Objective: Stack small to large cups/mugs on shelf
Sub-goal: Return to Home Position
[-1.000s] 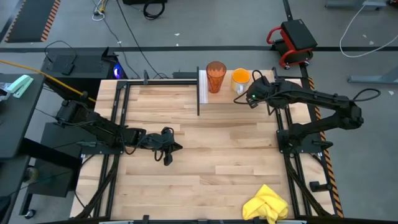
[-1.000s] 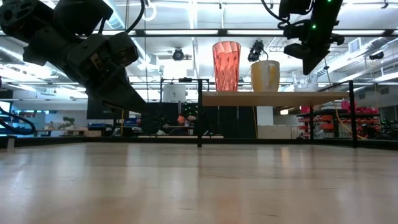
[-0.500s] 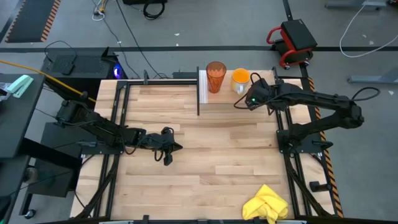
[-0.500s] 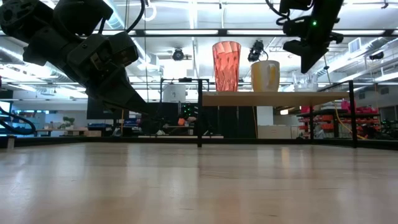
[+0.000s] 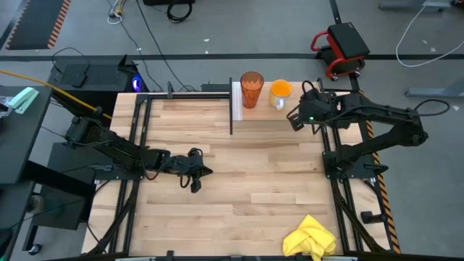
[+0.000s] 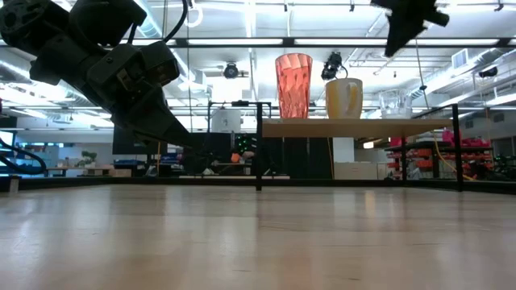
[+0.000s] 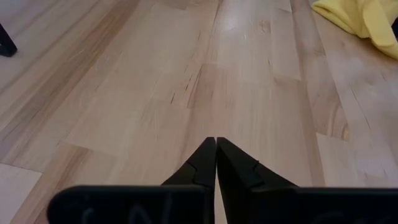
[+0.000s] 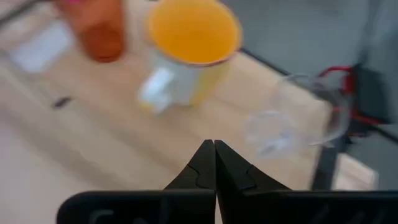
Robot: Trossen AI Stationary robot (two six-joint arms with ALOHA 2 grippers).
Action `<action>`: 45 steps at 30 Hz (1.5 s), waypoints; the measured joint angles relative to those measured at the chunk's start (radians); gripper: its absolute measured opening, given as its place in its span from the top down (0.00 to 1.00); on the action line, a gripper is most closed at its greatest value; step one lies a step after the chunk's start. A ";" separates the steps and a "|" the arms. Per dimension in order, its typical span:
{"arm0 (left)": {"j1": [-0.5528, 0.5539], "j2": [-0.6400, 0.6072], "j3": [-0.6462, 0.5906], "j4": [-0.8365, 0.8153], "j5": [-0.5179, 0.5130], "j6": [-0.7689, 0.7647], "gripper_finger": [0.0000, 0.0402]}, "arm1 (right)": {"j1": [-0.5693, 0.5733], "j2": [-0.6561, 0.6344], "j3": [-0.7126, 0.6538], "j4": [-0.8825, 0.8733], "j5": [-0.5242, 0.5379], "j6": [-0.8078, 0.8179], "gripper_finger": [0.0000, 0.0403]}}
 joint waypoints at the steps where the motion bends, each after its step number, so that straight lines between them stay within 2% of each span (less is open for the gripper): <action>1: 0.000 0.000 0.000 0.000 0.000 0.000 0.96 | 0.015 0.000 0.019 -0.005 -0.026 0.005 0.99; 4: 0.000 0.000 0.000 0.000 0.000 0.001 0.96 | 0.069 0.000 0.068 -0.031 -0.077 0.020 0.99; 11: 0.000 0.000 0.000 0.000 0.000 0.001 0.94 | 0.189 -0.060 0.116 -0.092 -0.057 0.062 0.99; 16: 0.000 0.000 0.000 0.000 0.000 0.011 0.93 | 0.283 -0.172 0.068 -0.097 -0.015 0.210 0.99; 22: 0.000 0.000 0.000 0.000 -0.001 0.035 0.95 | 0.450 -0.281 -0.082 -0.007 -0.009 0.299 0.99; 25: 0.000 0.000 0.000 0.000 -0.001 0.036 0.95 | 0.533 -0.324 -0.196 0.147 -0.009 0.296 0.99; 28: 0.000 0.000 0.000 0.000 -0.001 0.036 0.95 | 0.612 -0.341 -0.302 0.386 -0.010 0.194 0.99; 33: 0.000 0.000 0.000 0.000 0.000 0.017 0.93 | 0.732 -0.312 -0.439 0.878 -0.021 -0.119 0.99; 37: 0.000 0.000 0.000 0.000 -0.001 -0.046 0.92 | 0.816 -0.254 -0.500 1.163 -0.030 -0.365 0.99; 40: 0.000 0.000 0.000 0.000 0.000 -0.081 0.93 | 0.865 -0.201 -0.505 1.244 -0.029 -0.451 0.98; 45: 0.000 0.000 0.000 -0.001 0.000 -0.074 0.95 | 0.893 -0.130 -0.491 1.242 -0.033 -0.451 0.98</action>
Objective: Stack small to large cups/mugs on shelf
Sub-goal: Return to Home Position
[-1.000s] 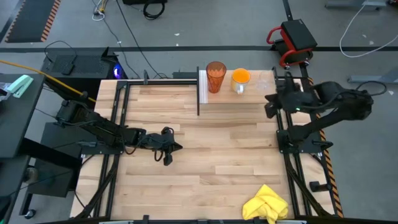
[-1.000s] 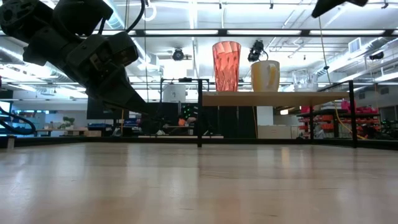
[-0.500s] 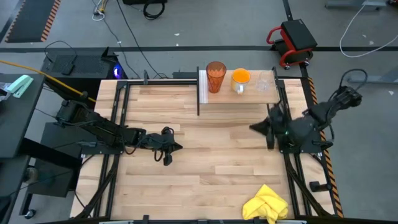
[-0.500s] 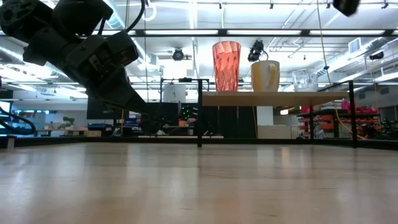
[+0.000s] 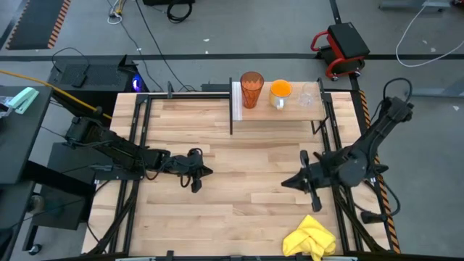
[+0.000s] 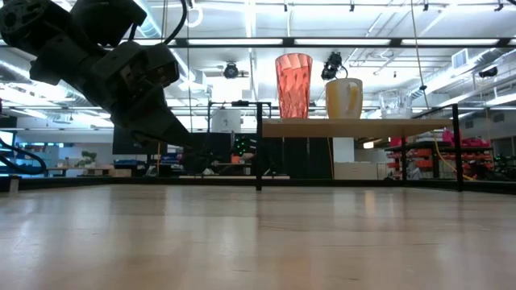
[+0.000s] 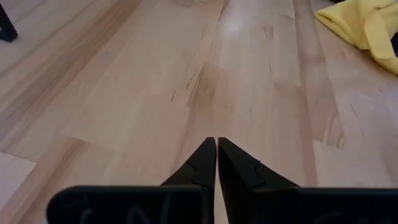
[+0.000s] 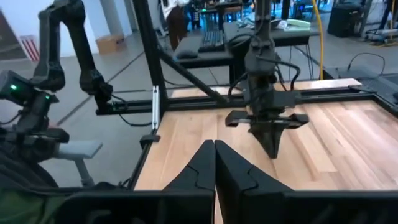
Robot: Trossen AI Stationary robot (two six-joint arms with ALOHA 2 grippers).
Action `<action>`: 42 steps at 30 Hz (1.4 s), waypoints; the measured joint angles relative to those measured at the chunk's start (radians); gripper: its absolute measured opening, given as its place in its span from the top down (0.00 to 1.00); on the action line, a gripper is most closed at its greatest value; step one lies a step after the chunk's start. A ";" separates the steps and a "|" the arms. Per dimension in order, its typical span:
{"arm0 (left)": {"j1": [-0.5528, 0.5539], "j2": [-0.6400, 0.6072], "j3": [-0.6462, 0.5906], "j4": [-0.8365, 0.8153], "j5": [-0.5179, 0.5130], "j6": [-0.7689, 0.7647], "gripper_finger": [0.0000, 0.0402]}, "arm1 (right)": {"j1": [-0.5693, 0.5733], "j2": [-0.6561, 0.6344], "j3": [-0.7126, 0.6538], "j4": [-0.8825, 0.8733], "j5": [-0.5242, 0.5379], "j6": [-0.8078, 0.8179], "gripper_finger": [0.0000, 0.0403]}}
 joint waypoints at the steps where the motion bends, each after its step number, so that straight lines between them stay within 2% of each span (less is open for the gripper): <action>1: 0.000 0.000 0.000 0.000 0.000 0.006 0.95 | 0.000 0.011 0.000 -0.001 0.000 0.004 0.98; 5: 0.000 0.000 0.000 -0.003 0.000 0.025 0.94 | 0.000 0.039 0.000 -0.008 -0.004 0.105 0.98; 10: -0.003 0.000 0.000 -0.011 0.037 0.071 0.92 | 0.000 0.021 0.000 -0.007 -0.025 0.070 0.97; 15: -0.003 0.000 0.000 0.010 0.067 0.105 0.92 | 0.000 -0.060 -0.010 0.057 -0.127 -0.026 0.97; 21: 0.002 -0.025 0.000 0.082 0.141 0.170 0.94 | 0.000 -0.237 -0.058 0.164 -0.322 -0.134 0.97; 23: 0.015 -0.060 0.000 0.100 0.178 0.197 0.94 | 0.000 -0.319 -0.078 0.189 -0.360 -0.155 0.97; 27: 0.059 -0.179 0.000 0.090 0.248 0.235 0.93 | -0.001 -0.465 -0.131 0.196 -0.363 -0.178 0.97; 33: 0.143 -0.386 0.000 -0.019 0.323 0.265 0.91 | -0.005 -0.632 -0.258 0.201 -0.364 -0.158 0.97; 38: 0.214 -0.528 0.001 -0.114 0.351 0.268 0.92 | -0.005 -0.785 -0.269 0.219 -0.386 -0.182 0.97; 42: 0.270 -0.613 0.000 -0.185 0.419 0.267 0.94 | -0.005 -0.827 -0.269 0.202 -0.393 -0.248 0.97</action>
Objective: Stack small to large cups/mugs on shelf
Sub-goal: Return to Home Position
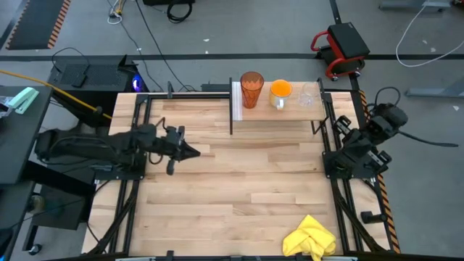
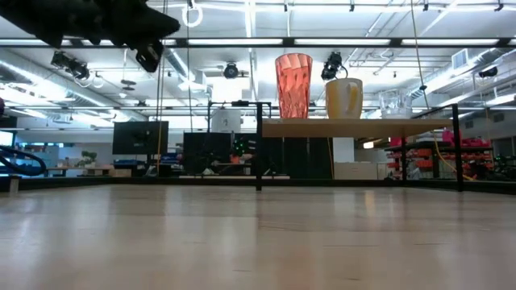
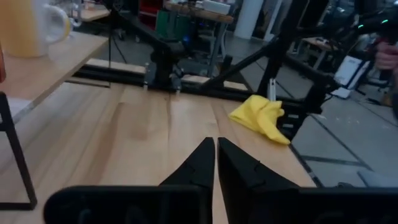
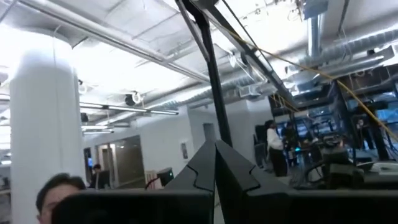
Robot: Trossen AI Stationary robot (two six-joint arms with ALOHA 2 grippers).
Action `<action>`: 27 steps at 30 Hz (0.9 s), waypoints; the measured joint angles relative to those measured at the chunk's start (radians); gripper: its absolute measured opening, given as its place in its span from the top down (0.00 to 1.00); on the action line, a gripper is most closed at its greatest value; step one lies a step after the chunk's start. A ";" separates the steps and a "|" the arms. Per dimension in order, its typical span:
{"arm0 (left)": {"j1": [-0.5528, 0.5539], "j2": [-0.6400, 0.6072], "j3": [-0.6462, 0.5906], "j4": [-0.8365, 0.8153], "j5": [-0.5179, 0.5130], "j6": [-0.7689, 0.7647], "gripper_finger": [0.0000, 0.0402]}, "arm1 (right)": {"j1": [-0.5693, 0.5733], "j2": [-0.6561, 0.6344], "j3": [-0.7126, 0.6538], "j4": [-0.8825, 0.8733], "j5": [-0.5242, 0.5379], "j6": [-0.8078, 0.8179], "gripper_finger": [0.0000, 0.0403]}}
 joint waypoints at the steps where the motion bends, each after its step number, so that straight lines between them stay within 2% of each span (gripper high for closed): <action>1: 0.014 -0.015 0.000 -0.005 0.019 -0.002 0.94 | 0.000 -0.006 -0.001 -0.006 -0.001 -0.004 0.97; 7: 0.116 -0.090 0.000 -0.011 0.178 -0.020 0.93 | 0.000 -0.055 -0.005 -0.041 -0.045 0.051 0.97; 10: 0.160 -0.114 0.000 -0.037 0.236 -0.037 0.92 | 0.000 -0.052 -0.058 0.003 -0.045 0.060 0.97; 14: 0.160 -0.109 -0.006 -0.057 0.241 -0.052 0.91 | 0.000 -0.047 -0.171 0.098 -0.066 0.119 0.97; 21: 0.103 -0.108 -0.086 0.069 0.239 -0.105 0.94 | 0.000 -0.036 -0.400 0.481 -0.173 0.139 0.97; 24: 0.081 -0.108 -0.111 0.146 0.239 -0.121 0.94 | 0.000 -0.036 -0.417 0.506 -0.194 0.140 0.97; 27: 0.087 -0.111 -0.111 0.146 0.241 -0.117 0.93 | 0.000 -0.037 -0.395 0.488 -0.195 0.126 0.97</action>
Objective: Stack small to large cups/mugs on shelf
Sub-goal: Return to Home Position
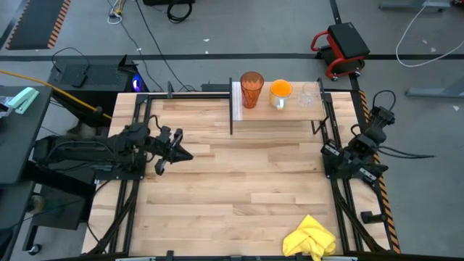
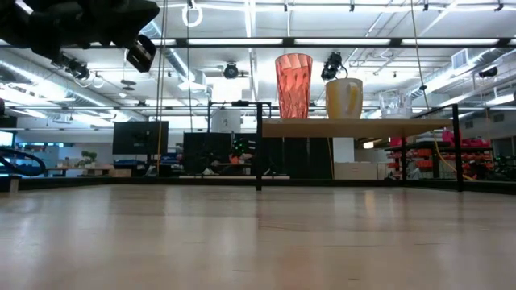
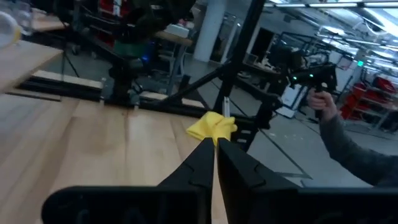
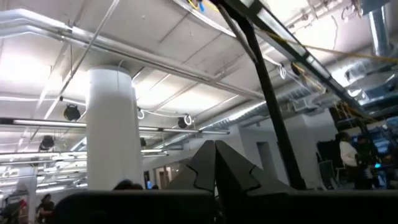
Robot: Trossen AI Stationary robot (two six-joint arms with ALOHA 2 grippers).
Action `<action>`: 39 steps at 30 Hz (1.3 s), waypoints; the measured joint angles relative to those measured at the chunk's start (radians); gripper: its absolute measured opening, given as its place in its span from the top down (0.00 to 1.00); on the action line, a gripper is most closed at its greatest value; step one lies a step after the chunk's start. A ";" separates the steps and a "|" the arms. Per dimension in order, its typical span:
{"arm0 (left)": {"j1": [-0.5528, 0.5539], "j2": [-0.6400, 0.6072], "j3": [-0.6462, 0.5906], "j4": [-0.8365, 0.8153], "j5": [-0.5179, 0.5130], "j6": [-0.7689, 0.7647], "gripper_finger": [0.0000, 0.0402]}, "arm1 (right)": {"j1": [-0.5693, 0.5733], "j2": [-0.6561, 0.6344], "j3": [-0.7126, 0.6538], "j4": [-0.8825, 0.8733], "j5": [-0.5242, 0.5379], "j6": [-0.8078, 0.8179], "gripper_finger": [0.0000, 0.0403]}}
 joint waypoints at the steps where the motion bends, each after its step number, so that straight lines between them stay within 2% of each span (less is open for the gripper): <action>1: 0.012 -0.007 0.000 0.000 0.007 0.000 0.93 | 0.000 -0.004 0.013 -0.012 0.000 -0.009 0.97; 9: 0.168 -0.086 0.000 -0.007 0.163 -0.001 0.92 | 0.000 -0.078 0.151 -0.244 0.000 -0.096 0.97; 17: 0.300 -0.143 0.000 -0.006 0.275 -0.028 0.94 | 0.000 -0.108 0.164 -0.275 0.001 -0.102 0.97; 28: 0.479 -0.242 0.000 0.002 0.433 -0.118 0.91 | 0.000 -0.108 0.164 -0.291 0.001 -0.101 0.97; 39: 0.504 -0.478 -0.016 -0.009 0.451 -0.181 0.94 | 0.000 -0.109 0.149 -0.292 0.001 -0.097 0.97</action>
